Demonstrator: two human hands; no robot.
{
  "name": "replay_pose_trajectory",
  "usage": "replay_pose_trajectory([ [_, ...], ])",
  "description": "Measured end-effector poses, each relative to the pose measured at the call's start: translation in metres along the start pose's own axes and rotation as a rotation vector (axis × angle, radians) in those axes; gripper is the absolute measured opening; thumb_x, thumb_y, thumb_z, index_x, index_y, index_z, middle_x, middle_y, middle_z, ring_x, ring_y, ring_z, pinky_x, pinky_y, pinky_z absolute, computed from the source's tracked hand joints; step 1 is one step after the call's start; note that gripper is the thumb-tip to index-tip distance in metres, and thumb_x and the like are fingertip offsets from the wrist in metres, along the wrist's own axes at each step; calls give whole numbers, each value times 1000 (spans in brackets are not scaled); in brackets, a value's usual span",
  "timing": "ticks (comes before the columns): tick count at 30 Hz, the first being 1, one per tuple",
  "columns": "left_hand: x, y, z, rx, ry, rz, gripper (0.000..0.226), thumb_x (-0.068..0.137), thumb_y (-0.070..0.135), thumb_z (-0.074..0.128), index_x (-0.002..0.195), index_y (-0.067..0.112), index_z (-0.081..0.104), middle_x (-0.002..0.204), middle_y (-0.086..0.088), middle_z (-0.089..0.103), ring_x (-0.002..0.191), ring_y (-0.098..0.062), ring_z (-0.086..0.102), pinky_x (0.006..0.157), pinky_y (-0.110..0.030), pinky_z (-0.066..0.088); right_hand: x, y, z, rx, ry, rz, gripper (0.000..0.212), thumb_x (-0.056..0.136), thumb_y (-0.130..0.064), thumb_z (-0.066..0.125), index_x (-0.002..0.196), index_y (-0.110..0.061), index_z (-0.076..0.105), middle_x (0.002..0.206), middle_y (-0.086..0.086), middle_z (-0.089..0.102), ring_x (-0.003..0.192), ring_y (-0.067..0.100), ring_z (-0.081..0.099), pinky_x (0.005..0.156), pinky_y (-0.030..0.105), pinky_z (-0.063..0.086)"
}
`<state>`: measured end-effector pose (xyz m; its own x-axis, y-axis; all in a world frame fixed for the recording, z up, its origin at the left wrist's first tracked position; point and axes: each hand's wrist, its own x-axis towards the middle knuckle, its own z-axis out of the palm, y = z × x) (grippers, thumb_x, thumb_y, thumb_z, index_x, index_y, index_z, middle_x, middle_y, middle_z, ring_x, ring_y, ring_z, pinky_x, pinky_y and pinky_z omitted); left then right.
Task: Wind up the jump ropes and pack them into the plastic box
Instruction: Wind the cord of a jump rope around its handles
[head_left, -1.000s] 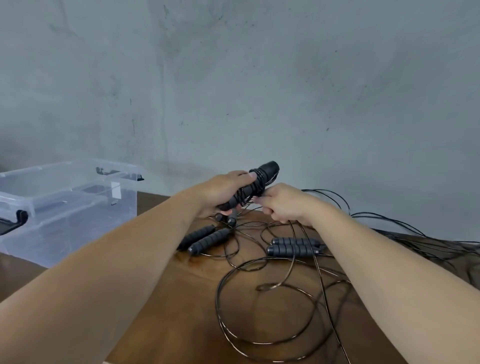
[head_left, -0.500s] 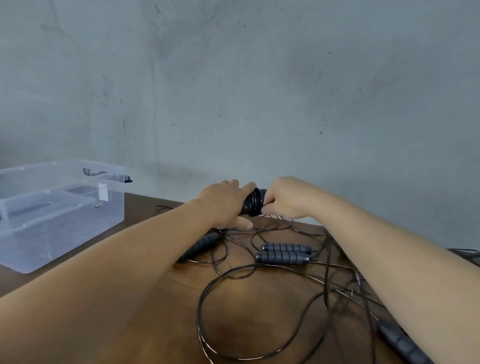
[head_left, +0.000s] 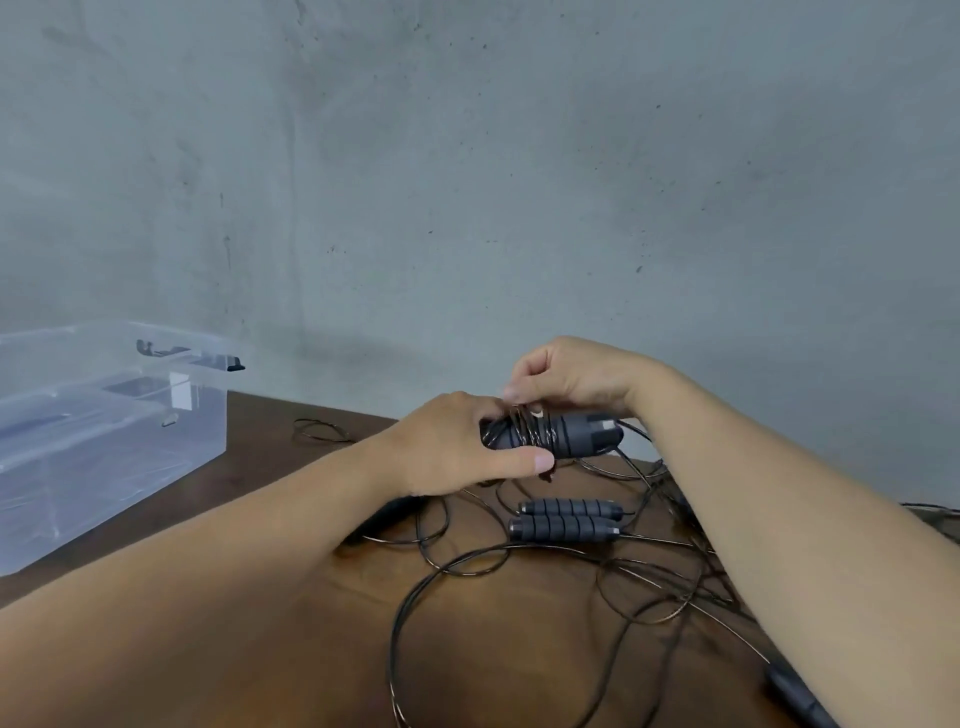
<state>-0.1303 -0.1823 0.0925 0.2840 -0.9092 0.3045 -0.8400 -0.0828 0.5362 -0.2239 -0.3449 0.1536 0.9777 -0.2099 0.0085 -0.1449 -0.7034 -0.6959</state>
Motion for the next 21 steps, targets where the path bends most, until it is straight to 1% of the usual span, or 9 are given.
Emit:
replay_pose_trajectory([
  [3, 3, -12, -12, -103, 22, 3, 50, 78, 62, 68, 116, 32, 56, 94, 13, 68, 85, -1, 63, 79, -23, 49, 14, 11, 4, 148, 48, 43, 35, 67, -46, 73, 86, -17, 69, 72, -4, 70, 61, 11, 64, 59, 24, 51],
  [5, 7, -23, -19, -224, 26, -1, 63, 71, 66, 69, 121, 35, 47, 98, 6, 71, 84, -8, 67, 79, -31, 53, 24, 22, 12, 412, 39, 65, 19, 86, -30, 69, 95, -13, 67, 78, 4, 70, 62, 13, 64, 54, 23, 51],
  [7, 15, -32, -27, -328, 49, -2, 73, 64, 73, 62, 127, 41, 43, 106, 1, 70, 86, -19, 69, 78, -35, 56, 35, 31, 23, 658, 86, 24, 13, 98, -13, 52, 90, -12, 62, 76, 9, 53, 51, 8, 48, 44, 19, 36],
  [9, 24, -43, -33, -342, 60, 19, 86, 62, 77, 57, 140, 46, 34, 120, 7, 62, 96, -13, 65, 82, -24, 53, 44, 33, 34, 650, 184, 10, 26, 102, -7, 37, 85, -15, 55, 69, 5, 37, 44, 6, 29, 46, 23, 15],
  [12, 38, -64, -39, -411, 142, 10, 71, 68, 73, 62, 132, 46, 47, 120, 11, 63, 106, -8, 63, 91, -21, 47, 55, 26, 55, 548, 290, 87, 28, 104, -22, 37, 85, -12, 54, 61, 1, 40, 45, 10, 23, 52, 30, 11],
  [14, 48, -82, -42, -386, 213, -33, 50, 80, 63, 65, 125, 42, 54, 106, 6, 68, 95, -13, 65, 82, -23, 49, 59, 26, 71, 469, 340, 163, 38, 104, -38, 40, 92, -8, 61, 58, -2, 42, 46, 11, 23, 47, 26, 15],
  [17, 59, -101, -43, -227, 253, -114, 57, 84, 58, 63, 134, 36, 46, 101, 2, 67, 77, -15, 62, 70, -26, 47, 62, 22, 93, 188, 323, 218, 38, 104, -33, 35, 109, -9, 64, 63, -3, 46, 50, 12, 35, 49, 26, 26],
  [19, 62, -107, -42, -50, 204, -110, 70, 83, 60, 63, 143, 34, 36, 112, 3, 60, 91, -16, 59, 80, -27, 45, 65, 18, 103, -206, 297, 213, 38, 105, -31, 35, 117, -8, 63, 84, 5, 59, 75, 21, 54, 66, 28, 37],
  [21, 63, -112, -36, 204, 130, -71, 79, 83, 59, 63, 148, 34, 26, 120, 1, 53, 107, -20, 55, 92, -33, 45, 66, 18, 105, -473, 277, 230, 37, 105, -29, 35, 119, -8, 62, 109, 8, 63, 103, 26, 59, 84, 30, 44],
])
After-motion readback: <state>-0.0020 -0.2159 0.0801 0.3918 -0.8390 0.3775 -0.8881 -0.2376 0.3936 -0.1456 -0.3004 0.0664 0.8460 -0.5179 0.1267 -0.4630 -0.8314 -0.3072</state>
